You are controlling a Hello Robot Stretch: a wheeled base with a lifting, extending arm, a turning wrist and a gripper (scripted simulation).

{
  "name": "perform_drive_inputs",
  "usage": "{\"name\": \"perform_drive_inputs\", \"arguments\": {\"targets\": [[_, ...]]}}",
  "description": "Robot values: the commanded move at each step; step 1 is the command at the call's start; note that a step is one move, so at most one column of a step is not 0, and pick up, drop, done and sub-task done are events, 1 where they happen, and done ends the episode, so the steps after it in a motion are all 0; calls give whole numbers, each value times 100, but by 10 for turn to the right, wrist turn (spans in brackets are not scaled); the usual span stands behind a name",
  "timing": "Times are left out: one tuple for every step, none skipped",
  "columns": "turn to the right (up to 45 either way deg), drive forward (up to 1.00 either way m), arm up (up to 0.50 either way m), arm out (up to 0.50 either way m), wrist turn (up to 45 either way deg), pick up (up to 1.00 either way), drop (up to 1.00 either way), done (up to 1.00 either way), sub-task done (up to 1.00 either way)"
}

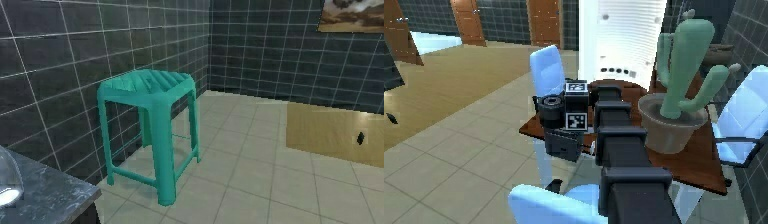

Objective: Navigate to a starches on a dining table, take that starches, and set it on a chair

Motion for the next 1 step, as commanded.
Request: {"name": "perform_drive_inputs", "arguments": {"targets": [[0,0,0,0,0,0,0,100,0]]}}
